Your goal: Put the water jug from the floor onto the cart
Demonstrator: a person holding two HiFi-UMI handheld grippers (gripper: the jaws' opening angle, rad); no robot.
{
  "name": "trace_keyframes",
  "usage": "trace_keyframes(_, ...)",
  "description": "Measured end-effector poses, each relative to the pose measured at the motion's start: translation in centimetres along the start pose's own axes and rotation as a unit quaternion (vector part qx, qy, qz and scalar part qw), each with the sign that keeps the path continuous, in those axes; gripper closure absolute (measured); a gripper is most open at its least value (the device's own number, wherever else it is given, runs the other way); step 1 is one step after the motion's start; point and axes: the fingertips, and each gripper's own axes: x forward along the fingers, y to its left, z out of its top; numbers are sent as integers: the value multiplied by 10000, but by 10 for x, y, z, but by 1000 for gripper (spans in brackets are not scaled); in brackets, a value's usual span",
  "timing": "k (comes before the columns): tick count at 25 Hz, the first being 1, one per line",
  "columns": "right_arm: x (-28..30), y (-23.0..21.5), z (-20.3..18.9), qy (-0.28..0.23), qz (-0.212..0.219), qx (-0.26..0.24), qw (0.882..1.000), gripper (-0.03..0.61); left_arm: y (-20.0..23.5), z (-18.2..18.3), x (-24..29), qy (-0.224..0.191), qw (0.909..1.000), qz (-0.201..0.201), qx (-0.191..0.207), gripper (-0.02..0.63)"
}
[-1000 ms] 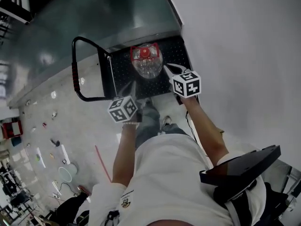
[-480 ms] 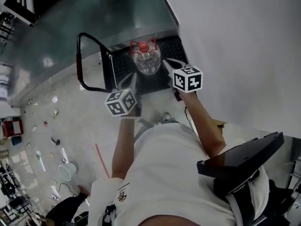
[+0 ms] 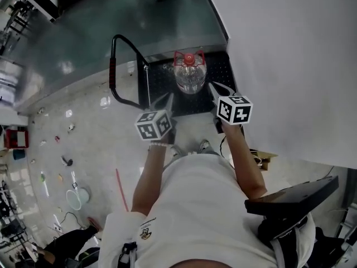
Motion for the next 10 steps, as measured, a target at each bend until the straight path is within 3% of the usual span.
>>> trace_keyframes(10, -5, 3, -28, 243, -266, 91, 9993, 565, 3, -8, -7, 52, 9994, -302, -169, 611)
